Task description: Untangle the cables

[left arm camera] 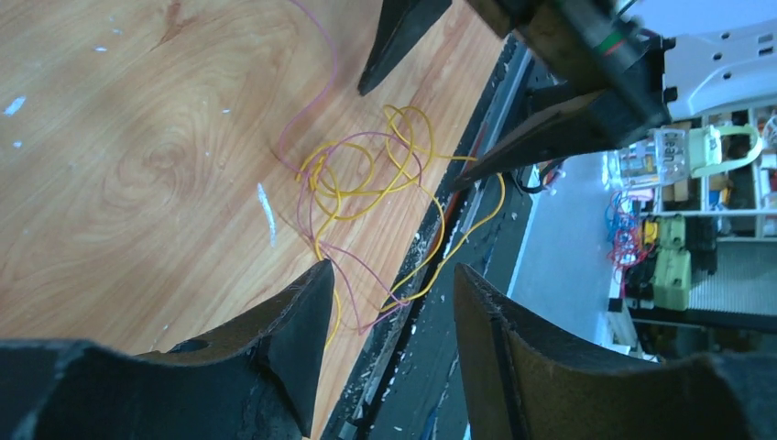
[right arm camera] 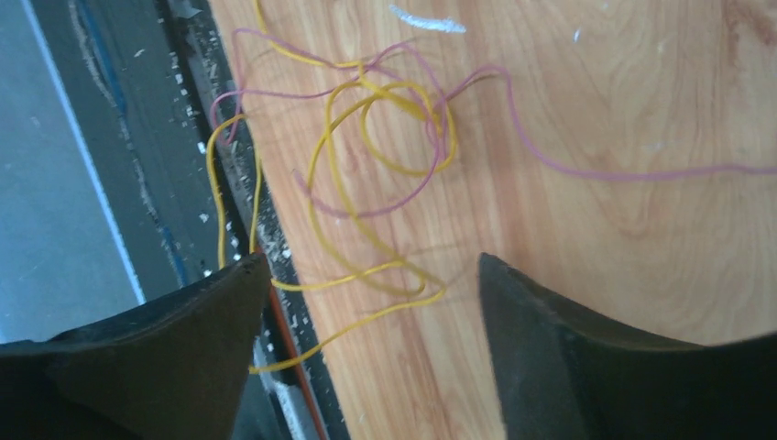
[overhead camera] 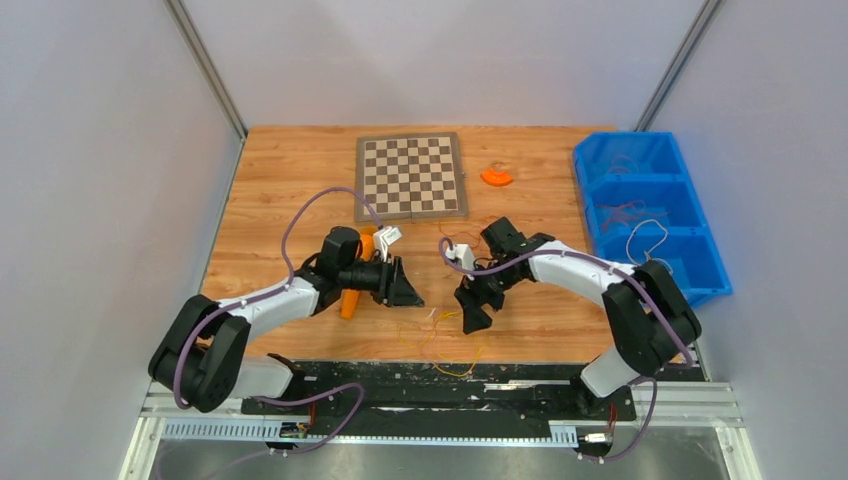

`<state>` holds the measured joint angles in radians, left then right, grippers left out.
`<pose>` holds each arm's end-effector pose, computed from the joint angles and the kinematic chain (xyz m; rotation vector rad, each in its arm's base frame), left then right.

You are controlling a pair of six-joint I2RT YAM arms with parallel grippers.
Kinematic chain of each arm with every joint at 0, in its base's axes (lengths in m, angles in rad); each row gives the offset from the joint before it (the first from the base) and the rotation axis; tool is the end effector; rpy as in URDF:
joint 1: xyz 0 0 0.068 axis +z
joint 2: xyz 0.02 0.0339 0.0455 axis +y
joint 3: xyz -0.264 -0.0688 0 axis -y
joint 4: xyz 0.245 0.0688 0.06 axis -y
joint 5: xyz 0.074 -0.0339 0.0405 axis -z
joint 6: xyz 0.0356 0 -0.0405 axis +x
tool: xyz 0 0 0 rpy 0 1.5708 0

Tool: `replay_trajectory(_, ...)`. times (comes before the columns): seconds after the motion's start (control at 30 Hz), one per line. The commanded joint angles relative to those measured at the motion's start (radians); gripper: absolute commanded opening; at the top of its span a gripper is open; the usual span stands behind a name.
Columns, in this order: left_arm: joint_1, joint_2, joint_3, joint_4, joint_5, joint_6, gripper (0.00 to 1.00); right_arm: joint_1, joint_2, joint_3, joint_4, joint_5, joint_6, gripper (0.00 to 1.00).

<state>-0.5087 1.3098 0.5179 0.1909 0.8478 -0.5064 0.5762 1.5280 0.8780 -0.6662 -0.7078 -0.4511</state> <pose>0.2029 -0.1437 0.1812 0.5401 2.2604 -1.4706 0.2100 0.1641 0.1790 -1.4670 2.3352 1.0378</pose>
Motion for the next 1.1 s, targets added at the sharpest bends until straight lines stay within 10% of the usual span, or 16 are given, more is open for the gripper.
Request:
replay_trajectory(0.0, 0.035, 0.004, 0.009, 0.035, 0.014, -0.078, 0.59, 0.037, 0.075, 0.009, 0.166, 0.054, -0.042, 0.69)
replay_trajectory(0.17, 0.099, -0.018, 0.014, -0.002, 0.045, -0.068, 0.59, 0.033, 0.045, 0.030, 0.134, 0.057, -0.098, 0.01)
replay_trajectory(0.57, 0.121, -0.202, 0.167, -0.195, 0.152, 0.397, 0.71, 0.048, -0.357, 0.246, -0.025, -0.145, -0.225, 0.00)
replay_trajectory(0.73, 0.121, -0.376, 0.176, -0.199, 0.078, 0.664, 0.98, 0.061, -0.391, 0.334, -0.085, -0.154, -0.266, 0.00)
replay_trajectory(0.93, 0.121, -0.430, 0.300, -0.349, 0.116, 0.722, 0.93, 0.118, -0.461, 0.341, -0.208, -0.129, -0.468, 0.00)
replay_trajectory(1.07, 0.120, -0.439, 0.310, -0.494, 0.216, 1.032, 0.94, 0.195, -0.513, 0.329, -0.239, -0.093, -0.565, 0.00)
